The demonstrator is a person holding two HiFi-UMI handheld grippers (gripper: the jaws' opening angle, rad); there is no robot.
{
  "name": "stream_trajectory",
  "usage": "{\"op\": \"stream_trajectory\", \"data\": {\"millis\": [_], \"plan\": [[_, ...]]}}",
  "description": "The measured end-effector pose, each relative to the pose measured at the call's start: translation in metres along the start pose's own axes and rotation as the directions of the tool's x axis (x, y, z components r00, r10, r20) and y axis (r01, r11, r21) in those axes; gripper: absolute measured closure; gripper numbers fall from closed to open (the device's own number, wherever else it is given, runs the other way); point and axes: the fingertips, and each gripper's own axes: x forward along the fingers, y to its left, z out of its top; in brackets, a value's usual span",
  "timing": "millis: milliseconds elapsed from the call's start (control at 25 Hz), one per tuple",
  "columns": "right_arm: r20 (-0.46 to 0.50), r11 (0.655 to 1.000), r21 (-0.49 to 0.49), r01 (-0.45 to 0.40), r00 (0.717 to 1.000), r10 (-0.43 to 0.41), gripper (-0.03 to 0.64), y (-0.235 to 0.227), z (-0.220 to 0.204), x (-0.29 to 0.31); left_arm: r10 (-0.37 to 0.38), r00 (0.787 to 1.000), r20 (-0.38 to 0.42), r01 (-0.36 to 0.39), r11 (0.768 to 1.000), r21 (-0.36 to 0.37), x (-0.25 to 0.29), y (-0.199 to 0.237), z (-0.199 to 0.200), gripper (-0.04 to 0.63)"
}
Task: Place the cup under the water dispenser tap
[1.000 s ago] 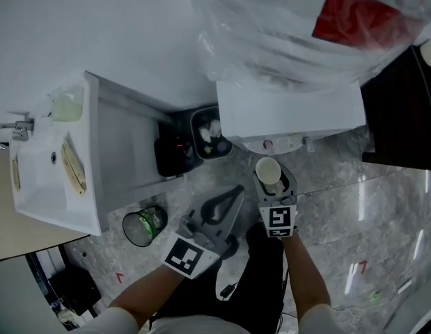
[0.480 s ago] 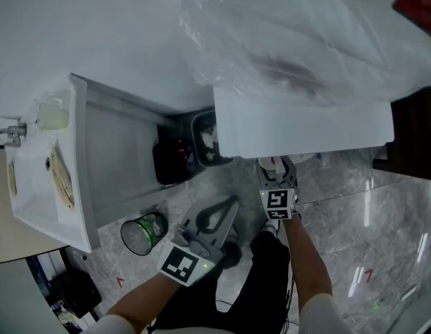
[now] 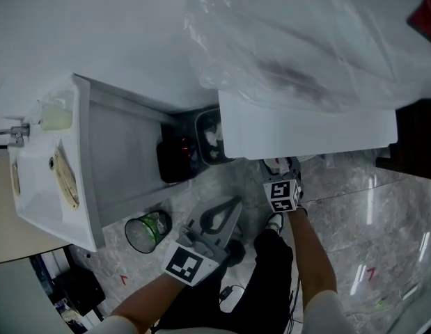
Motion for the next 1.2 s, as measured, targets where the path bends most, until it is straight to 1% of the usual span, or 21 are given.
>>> {"op": "stream_trajectory", "data": {"millis": [120, 280, 440, 520, 600, 680, 800, 920, 1000, 1120, 1160, 1200], "plan": [[-0.03, 1.0, 0.018, -0.022, 0.999, 0.023, 0.299, -0.002, 0.001, -0.006, -0.003, 1.0, -0.01, 0.003, 1.0, -0.005, -0.003, -0.004, 0.005, 0.591], [-0.057, 0.998, 0.052, -0.03, 0.998, 0.033, 0.282, -0.002, 0.004, -0.022, -0.001, 1.0, -0.019, 0.001, 1.0, -0.013, -0.008, -0.009, 0.011, 0.591], [-0.093, 0.996, 0.09, -0.011, 0.996, 0.02, 0.281, 0.002, 0.006, -0.061, -0.011, 1.0, -0.022, 0.01, 1.0, -0.02, -0.018, -0.021, 0.025, 0.591], [-0.086, 0.992, 0.127, 0.001, 0.996, 0.01, 0.282, 0.009, 0.019, -0.091, -0.019, 1.0, -0.024, 0.018, 1.0, -0.022, -0.026, -0.031, 0.036, 0.591], [-0.038, 0.985, 0.175, 0.006, 0.999, 0.001, 0.282, 0.019, 0.053, -0.128, -0.031, 0.999, -0.029, 0.03, 0.999, -0.026, -0.037, -0.041, 0.052, 0.591], [0.025, 0.978, 0.21, -0.002, 1.0, -0.003, 0.284, 0.03, 0.102, -0.168, -0.041, 0.999, -0.033, 0.04, 0.999, -0.03, -0.052, -0.051, 0.07, 0.591], [0.113, 0.97, 0.241, -0.012, 0.993, -0.016, 0.285, 0.044, 0.183, -0.233, -0.049, 0.998, -0.032, 0.048, 0.998, -0.028, -0.079, -0.068, 0.1, 0.591], [0.184, 0.969, 0.245, -0.008, 0.982, -0.038, 0.287, 0.048, 0.251, -0.294, -0.068, 0.997, -0.028, 0.068, 0.998, 0.001, -0.1, -0.09, 0.134, 0.591], [0.205, 0.971, 0.238, -0.003, 0.978, -0.047, 0.288, 0.049, 0.284, -0.324, -0.077, 0.997, -0.025, 0.078, 0.996, 0.033, -0.108, -0.1, 0.156, 0.591], [0.205, 0.973, 0.23, 0.001, 0.978, -0.05, 0.293, 0.06, 0.317, -0.369, -0.068, 0.997, -0.036, 0.07, 0.996, 0.063, -0.129, -0.116, 0.188, 0.591], [0.203, 0.974, 0.228, 0.009, 0.978, -0.057, 0.306, 0.064, 0.326, -0.386, -0.066, 0.997, -0.037, 0.068, 0.995, 0.069, -0.138, -0.123, 0.197, 0.591], [0.203, 0.973, 0.228, 0.022, 0.977, -0.069, 0.343, 0.067, 0.334, -0.403, -0.067, 0.997, -0.036, 0.07, 0.995, 0.074, -0.147, -0.13, 0.206, 0.591]]}}
